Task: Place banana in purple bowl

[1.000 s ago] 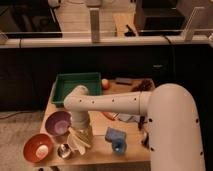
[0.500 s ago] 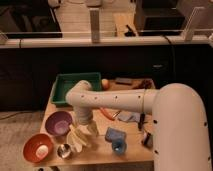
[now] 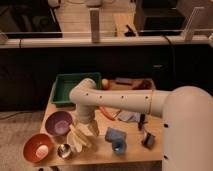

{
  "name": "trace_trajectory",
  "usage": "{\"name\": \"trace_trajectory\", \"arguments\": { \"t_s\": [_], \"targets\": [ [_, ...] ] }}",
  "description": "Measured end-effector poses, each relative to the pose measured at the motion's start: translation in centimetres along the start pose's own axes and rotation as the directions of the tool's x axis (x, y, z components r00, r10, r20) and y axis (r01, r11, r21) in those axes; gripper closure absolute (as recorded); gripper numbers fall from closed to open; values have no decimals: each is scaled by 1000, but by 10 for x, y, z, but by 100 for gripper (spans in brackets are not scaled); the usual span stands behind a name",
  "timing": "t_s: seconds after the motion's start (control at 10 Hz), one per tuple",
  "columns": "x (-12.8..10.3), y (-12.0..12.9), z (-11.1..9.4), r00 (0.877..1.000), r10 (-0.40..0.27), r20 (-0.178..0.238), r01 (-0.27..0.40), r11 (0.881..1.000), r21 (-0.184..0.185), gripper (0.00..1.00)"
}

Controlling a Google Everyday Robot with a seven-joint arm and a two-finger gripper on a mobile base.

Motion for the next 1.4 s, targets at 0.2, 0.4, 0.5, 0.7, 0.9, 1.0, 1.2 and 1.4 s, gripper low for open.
{"name": "trace_trajectory", "arguments": {
  "t_s": [0.2,0.4,0.5,0.7,0.9,1.0,1.2,1.4],
  "targets": [
    [-8,-2,-16,1000,-24,5,24,999,47,20],
    [-19,-4,-35,999,-52,-1,52,995,89,20],
    [-26,-7,-46,997,-72,-6,73,992,104,20],
    [-42,-14,-56,993,-119,-17,120,986,115,20],
    [-59,-21,-61,985,-167,-35,170,979,116,20],
    [-66,-24,-59,980,-193,-45,197,975,107,20],
    [-77,-33,-44,966,-248,-78,253,965,67,20],
    [-73,-33,-30,961,-262,-90,268,962,58,27]
  ]
}}
